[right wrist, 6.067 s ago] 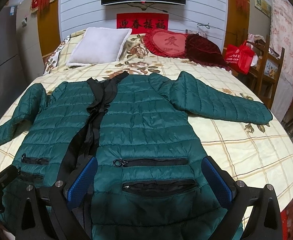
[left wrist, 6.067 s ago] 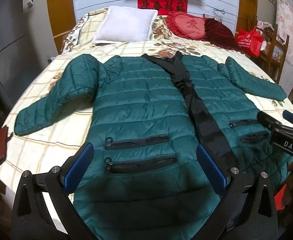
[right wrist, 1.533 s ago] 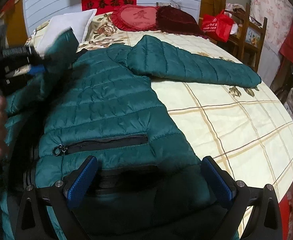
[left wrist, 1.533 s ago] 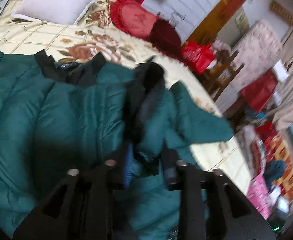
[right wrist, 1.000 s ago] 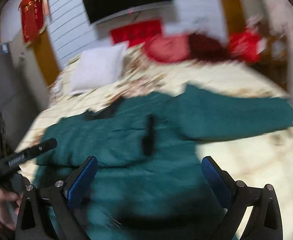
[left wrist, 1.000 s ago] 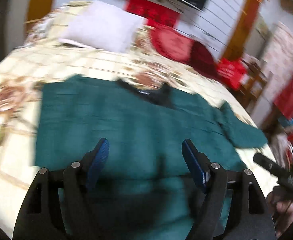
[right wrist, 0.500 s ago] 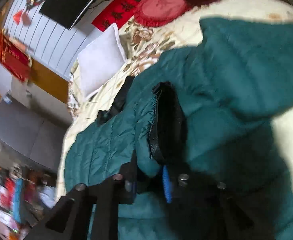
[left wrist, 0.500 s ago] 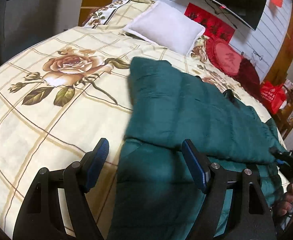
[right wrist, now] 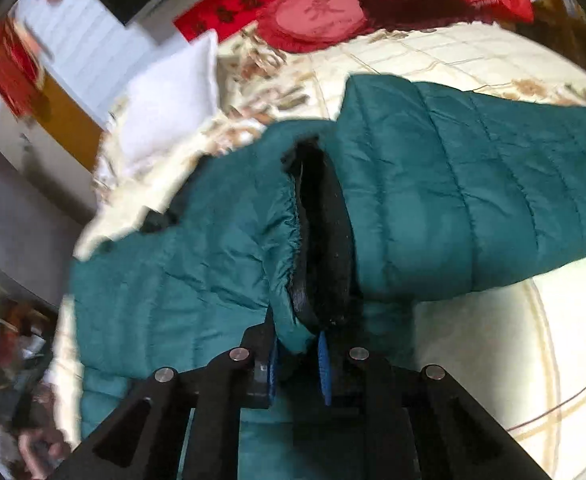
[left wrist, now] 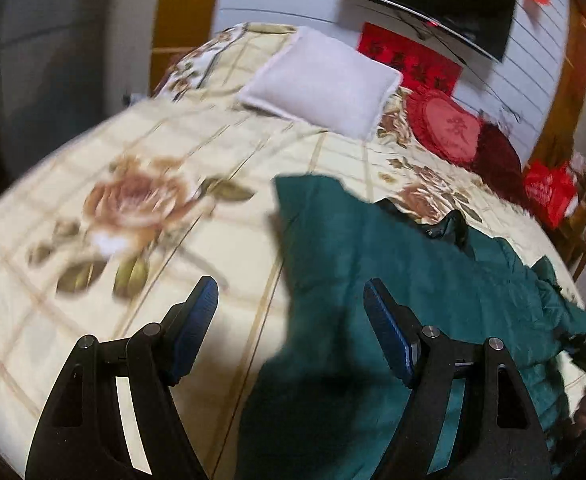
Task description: Fold large clothes
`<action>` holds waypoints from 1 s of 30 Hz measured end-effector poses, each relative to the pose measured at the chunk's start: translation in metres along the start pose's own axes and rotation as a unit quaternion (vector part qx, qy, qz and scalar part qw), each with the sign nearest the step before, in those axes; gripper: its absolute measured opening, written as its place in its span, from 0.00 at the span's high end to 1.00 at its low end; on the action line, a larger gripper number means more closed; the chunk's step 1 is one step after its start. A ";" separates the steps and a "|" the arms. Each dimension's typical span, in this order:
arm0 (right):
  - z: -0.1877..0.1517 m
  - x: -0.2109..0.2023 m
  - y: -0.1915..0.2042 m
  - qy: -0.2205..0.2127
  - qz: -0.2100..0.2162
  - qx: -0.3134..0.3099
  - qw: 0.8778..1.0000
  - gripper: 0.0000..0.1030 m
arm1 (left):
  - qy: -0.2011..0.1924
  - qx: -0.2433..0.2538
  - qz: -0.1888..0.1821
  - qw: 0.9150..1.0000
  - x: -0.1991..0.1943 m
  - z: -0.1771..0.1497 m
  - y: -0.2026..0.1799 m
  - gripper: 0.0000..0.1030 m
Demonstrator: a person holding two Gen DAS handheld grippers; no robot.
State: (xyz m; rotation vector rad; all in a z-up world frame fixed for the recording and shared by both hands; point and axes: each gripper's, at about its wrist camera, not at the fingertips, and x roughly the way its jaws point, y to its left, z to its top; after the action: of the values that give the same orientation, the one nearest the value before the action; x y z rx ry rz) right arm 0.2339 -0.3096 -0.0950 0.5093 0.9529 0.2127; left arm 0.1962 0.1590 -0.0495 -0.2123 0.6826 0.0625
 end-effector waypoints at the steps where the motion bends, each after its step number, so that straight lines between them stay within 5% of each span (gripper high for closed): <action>1: 0.001 -0.006 -0.003 -0.010 0.013 0.023 1.000 0.70 | -0.003 0.012 0.000 1.000 0.004 0.005 -0.005 0.26; 3: 0.006 -0.025 -0.003 -0.045 0.006 0.054 0.998 0.57 | -0.009 0.039 0.010 0.999 0.016 0.018 -0.019 0.26; 8: 0.020 -0.056 0.031 -0.132 -0.059 0.014 0.989 0.56 | -0.004 0.088 0.026 0.996 0.051 0.028 -0.051 0.26; 11: 0.016 -0.034 0.065 -0.105 -0.064 -0.066 0.990 0.57 | 0.021 0.104 0.050 0.993 0.074 0.023 -0.058 0.26; 16: 0.004 0.015 0.093 -0.062 -0.080 -0.162 0.982 0.57 | 0.067 0.043 0.068 0.994 0.104 0.008 -0.031 0.26; 20: 0.000 0.054 0.068 -0.007 -0.107 -0.147 0.983 0.56 | 0.091 0.015 0.047 0.995 0.115 0.004 -0.022 0.21; 25: -0.001 0.065 0.063 -0.015 -0.119 -0.160 0.980 0.56 | 0.107 -0.002 0.029 0.994 0.117 0.001 -0.017 0.20; 30: 0.004 0.050 0.069 -0.005 -0.107 -0.155 0.982 0.53 | 0.023 0.015 0.029 0.999 0.052 0.007 -0.019 0.20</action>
State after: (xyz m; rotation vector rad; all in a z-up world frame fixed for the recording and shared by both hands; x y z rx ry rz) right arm 0.2685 -0.2314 -0.0942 0.1202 0.9363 0.1595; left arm 0.2427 0.1415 -0.0737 -0.1660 0.7344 0.1023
